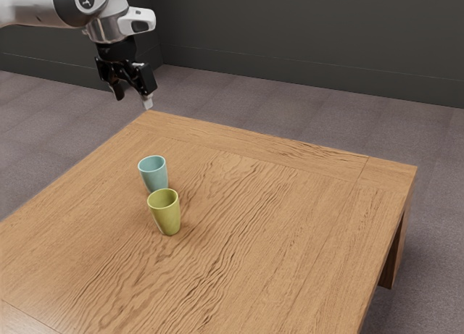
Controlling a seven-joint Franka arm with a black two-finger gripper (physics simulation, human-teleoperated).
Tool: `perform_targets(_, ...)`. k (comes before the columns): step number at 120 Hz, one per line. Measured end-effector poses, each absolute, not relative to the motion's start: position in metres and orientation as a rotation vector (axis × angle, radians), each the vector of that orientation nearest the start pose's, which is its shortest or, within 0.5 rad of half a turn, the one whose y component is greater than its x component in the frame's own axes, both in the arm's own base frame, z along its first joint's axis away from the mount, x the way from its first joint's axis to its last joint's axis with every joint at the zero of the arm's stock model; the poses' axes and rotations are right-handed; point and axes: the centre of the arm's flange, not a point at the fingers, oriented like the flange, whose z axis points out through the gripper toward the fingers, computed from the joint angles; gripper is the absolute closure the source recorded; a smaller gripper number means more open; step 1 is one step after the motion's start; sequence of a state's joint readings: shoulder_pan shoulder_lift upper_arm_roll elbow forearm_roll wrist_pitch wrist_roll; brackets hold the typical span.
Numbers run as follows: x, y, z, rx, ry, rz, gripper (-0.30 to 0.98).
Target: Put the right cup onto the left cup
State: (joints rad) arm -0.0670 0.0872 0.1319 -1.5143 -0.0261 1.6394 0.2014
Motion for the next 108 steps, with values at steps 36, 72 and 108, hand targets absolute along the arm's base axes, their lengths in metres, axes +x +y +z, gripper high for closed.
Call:
perform_targets(36,0.584,0.030,0.604,-3.151,0.204,-0.050,0.00)
perform_targets(72,0.566,-0.017,0.527,-3.170,0.321,0.085,0.00)
perform_targets(108,0.572,-0.013,0.457,-3.174,0.264,0.128,0.00)
